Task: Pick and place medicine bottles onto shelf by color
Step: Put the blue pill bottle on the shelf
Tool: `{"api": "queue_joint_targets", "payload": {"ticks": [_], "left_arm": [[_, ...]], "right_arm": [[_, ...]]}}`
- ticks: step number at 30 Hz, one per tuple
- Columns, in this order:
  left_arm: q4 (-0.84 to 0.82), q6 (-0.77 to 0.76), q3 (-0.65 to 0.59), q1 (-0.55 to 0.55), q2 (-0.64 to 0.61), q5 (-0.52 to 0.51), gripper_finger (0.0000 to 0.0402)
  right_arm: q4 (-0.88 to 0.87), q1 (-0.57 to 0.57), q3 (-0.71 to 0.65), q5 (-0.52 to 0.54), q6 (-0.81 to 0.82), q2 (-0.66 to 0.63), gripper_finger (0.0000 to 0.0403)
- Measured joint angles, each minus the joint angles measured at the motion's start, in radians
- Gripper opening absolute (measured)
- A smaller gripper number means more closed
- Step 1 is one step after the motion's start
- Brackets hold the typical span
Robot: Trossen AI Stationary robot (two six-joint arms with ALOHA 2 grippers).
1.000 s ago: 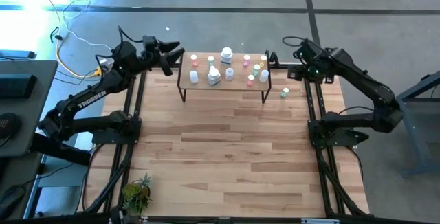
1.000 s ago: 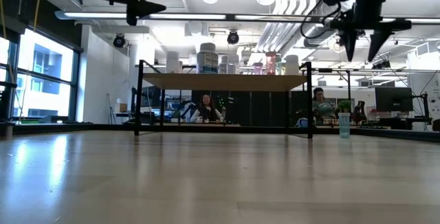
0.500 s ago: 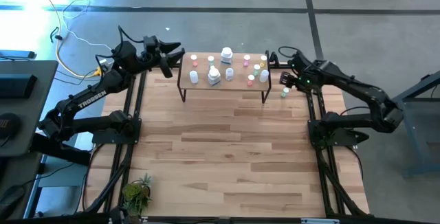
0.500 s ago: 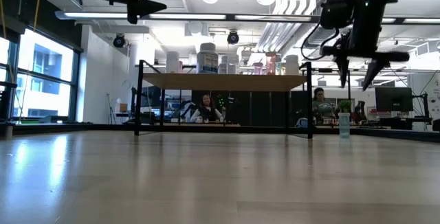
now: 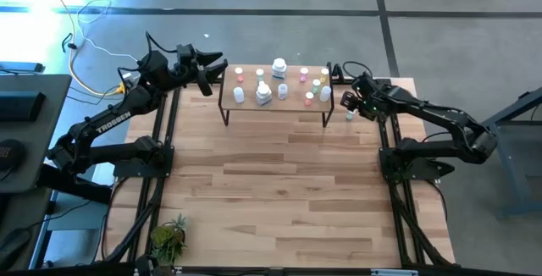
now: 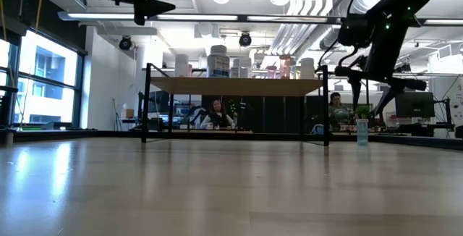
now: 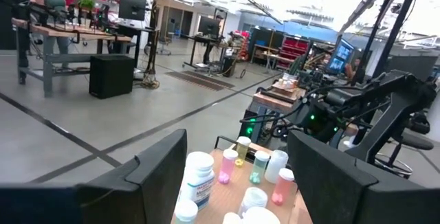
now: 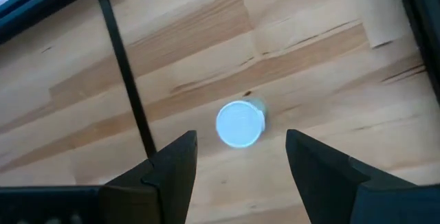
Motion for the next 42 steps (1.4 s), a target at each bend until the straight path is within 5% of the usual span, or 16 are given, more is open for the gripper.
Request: {"api": "queue_joint_targets", "payload": {"ticks": [23,35,42], "left_arm": [[-0.019,0.0,0.0,0.0,0.0,0.0,0.0241],[-0.029,0.0,0.0,0.0,0.0,0.0,0.0241],[-0.029,0.0,0.0,0.0,0.0,0.0,0.0241]], "right_arm": [[0.106,0.038,-0.041,0.114,0.003,0.006,0.0212],[0.107,0.074,-0.041,0.141,0.029,0.126,0.0211],[0.122,0.074,-0.041,0.139,0.03,0.138,0.0175]]}}
